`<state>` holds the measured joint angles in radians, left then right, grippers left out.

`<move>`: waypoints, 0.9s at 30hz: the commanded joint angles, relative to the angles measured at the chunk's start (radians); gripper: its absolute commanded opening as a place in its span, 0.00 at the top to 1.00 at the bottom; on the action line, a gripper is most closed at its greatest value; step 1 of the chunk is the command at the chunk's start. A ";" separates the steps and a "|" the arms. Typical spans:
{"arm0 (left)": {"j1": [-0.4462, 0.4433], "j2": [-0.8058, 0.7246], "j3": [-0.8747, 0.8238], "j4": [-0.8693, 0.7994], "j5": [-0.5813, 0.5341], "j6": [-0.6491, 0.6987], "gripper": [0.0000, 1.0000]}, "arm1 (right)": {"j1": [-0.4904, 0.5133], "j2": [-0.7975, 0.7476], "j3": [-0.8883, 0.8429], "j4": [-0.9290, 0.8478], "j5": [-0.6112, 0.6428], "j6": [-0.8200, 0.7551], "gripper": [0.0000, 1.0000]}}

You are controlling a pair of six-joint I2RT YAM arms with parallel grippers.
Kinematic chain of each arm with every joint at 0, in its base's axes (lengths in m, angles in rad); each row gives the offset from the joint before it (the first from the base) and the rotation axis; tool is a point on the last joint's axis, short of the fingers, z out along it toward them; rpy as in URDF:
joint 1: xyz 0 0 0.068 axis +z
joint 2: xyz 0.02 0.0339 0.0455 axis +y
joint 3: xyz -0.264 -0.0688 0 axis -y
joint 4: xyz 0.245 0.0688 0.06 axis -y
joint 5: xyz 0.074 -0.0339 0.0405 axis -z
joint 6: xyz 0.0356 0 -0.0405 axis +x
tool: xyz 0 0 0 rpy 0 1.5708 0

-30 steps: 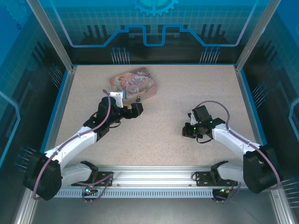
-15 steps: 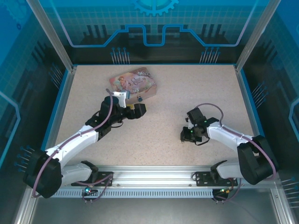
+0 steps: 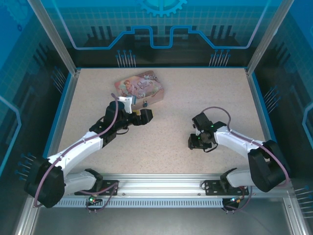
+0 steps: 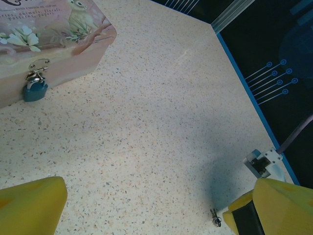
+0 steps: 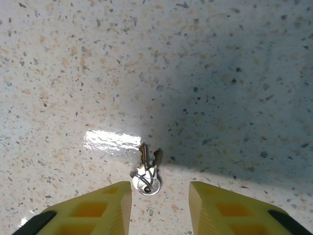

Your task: Unlock a padlock with a key

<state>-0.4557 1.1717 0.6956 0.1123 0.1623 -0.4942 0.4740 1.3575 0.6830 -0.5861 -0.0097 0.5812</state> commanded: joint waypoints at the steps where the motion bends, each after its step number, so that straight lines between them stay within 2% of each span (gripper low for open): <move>1: -0.006 -0.015 0.016 -0.010 -0.007 0.028 0.01 | 0.019 0.031 0.023 -0.005 0.026 0.019 0.66; 11: -0.006 -0.014 0.015 -0.013 -0.009 0.034 0.01 | 0.051 0.085 0.061 0.000 0.044 0.015 0.67; 16: -0.006 -0.009 0.016 -0.016 -0.012 0.040 0.01 | 0.065 0.064 0.074 0.016 0.024 -0.016 0.68; 20: -0.006 -0.003 0.018 -0.013 -0.012 0.040 0.01 | 0.064 0.048 0.084 0.002 0.054 0.002 0.66; 27: -0.007 0.003 0.020 -0.014 -0.007 0.046 0.01 | 0.064 0.108 0.112 -0.012 0.105 0.054 0.75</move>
<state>-0.4557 1.1721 0.6956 0.1089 0.1619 -0.4694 0.5247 1.4410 0.7689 -0.5724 0.0578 0.6006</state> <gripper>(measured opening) 0.989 0.261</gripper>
